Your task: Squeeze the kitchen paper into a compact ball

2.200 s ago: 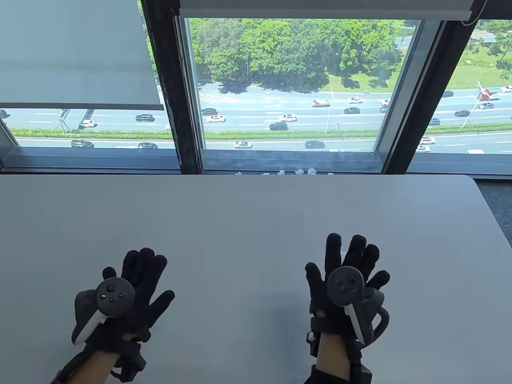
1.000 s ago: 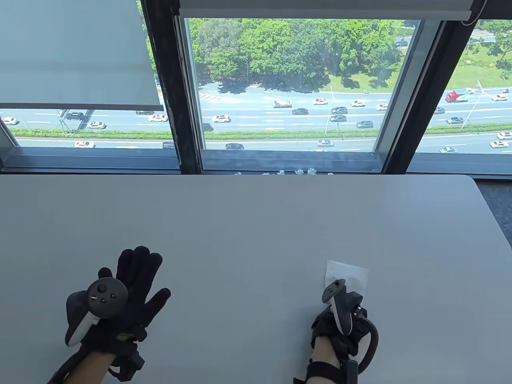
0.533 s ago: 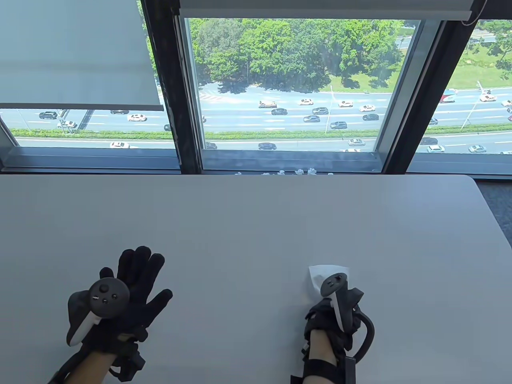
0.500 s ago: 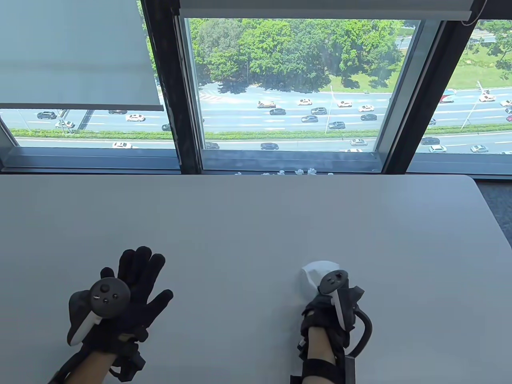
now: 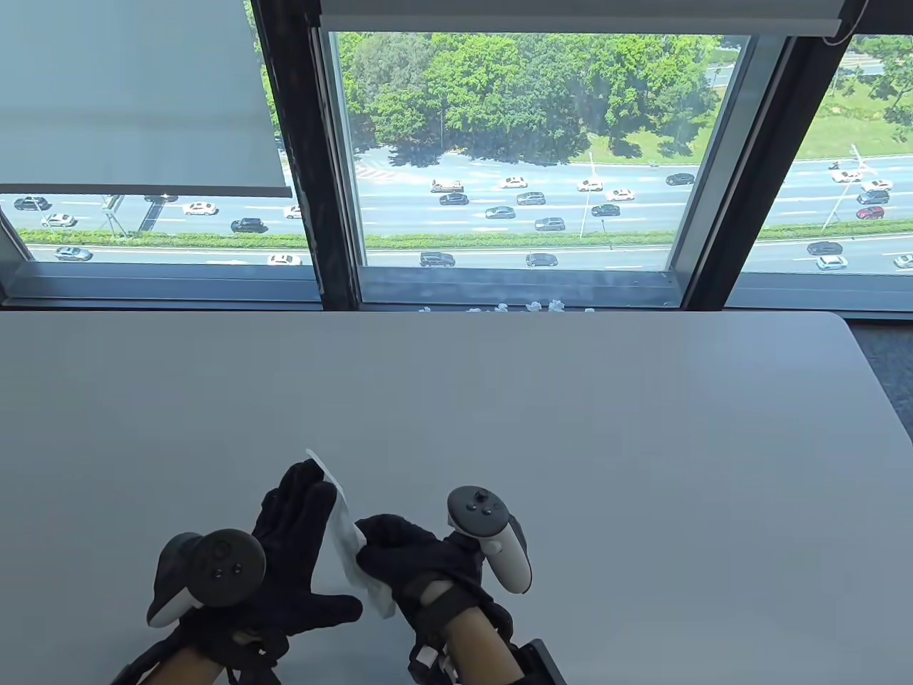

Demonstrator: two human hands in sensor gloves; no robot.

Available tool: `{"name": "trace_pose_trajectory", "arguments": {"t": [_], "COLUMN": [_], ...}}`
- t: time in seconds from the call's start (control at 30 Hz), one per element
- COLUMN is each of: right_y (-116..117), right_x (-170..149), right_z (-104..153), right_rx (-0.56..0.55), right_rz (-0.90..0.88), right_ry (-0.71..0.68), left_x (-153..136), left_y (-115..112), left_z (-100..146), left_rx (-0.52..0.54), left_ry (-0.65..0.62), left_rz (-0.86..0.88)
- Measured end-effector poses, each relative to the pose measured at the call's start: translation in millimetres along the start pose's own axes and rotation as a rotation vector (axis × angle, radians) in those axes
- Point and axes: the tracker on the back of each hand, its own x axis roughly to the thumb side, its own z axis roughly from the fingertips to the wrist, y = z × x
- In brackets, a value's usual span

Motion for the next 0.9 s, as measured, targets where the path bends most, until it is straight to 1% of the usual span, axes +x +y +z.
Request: {"name": "trace_pose_trajectory", "arguments": {"t": [0.07, 0.13, 0.17, 0.23, 0.27, 0.33, 0.37, 0.4, 0.43, 0.5, 0.57, 0.63, 0.67, 0.7, 0.73, 0.77, 0.83, 0.87, 0.9], "right_y": [1.7, 4.9, 6.9, 7.0, 6.6, 7.3, 8.5, 10.4, 11.2, 14.4, 18.6, 20.6, 20.4, 19.5, 17.7, 12.8, 5.2, 2.7, 0.3], "right_x": [-1.6, -1.3, -0.4, 1.1, 1.4, -1.1, -3.4, -4.3, -4.5, -5.2, -6.2, -7.2, -7.7, -7.6, -7.4, -7.8, -9.7, -10.8, -11.8], "right_z": [-1.4, -2.3, -2.5, -1.2, -0.8, -0.1, 0.1, -0.2, -0.7, -2.6, -4.7, -6.7, -7.1, -6.9, -4.9, -3.3, -2.0, -1.6, -2.6], "right_rx": [0.018, 0.045, 0.055, 0.039, 0.03, 0.012, 0.016, 0.033, 0.047, 0.083, 0.094, 0.07, 0.06, 0.064, 0.036, -0.033, -0.098, -0.108, -0.083], "right_rz": [-0.015, -0.023, -0.024, -0.03, -0.032, -0.025, -0.042, -0.067, -0.07, -0.06, -0.043, -0.016, -0.013, -0.03, -0.032, -0.002, 0.022, 0.009, -0.011], "right_ry": [-0.004, -0.012, -0.019, -0.023, -0.023, -0.004, 0.004, 0.001, 0.001, 0.003, 0.021, 0.049, 0.059, 0.05, 0.062, 0.072, 0.086, 0.088, 0.082], "left_x": [3.0, 2.7, 2.0, 1.6, 2.3, 4.3, 3.1, 1.9, 1.0, 1.3, 4.1, 10.9, 12.8, 13.8, 13.6, 12.3, 11.3, 11.3, 12.3], "left_y": [-1.7, -3.1, -2.9, -0.8, -0.3, 4.2, 7.0, 9.2, 10.0, 9.7, 8.1, 4.5, 3.9, 1.3, 0.4, -1.0, -2.9, -3.9, -5.1], "left_z": [0.3, 0.1, 0.5, 0.5, 0.0, 0.0, 1.2, 0.8, 1.4, 3.1, 3.1, 3.1, 3.0, 1.8, 1.3, 0.7, -0.1, 0.0, -0.1], "left_rx": [0.025, 0.046, 0.077, 0.119, 0.116, 0.187, 0.233, 0.241, 0.225, 0.27, 0.253, 0.267, 0.249, 0.209, 0.167, 0.118, 0.104, 0.093, 0.069], "left_ry": [0.019, 0.037, 0.058, 0.064, 0.055, 0.073, 0.095, 0.107, 0.116, 0.14, 0.135, 0.108, 0.091, 0.061, 0.035, 0.003, -0.031, -0.047, -0.058], "left_rz": [-0.043, -0.045, -0.04, -0.003, 0.016, 0.031, 0.023, 0.014, 0.001, -0.058, -0.112, -0.153, -0.162, -0.169, -0.162, -0.109, 0.027, 0.052, 0.042]}}
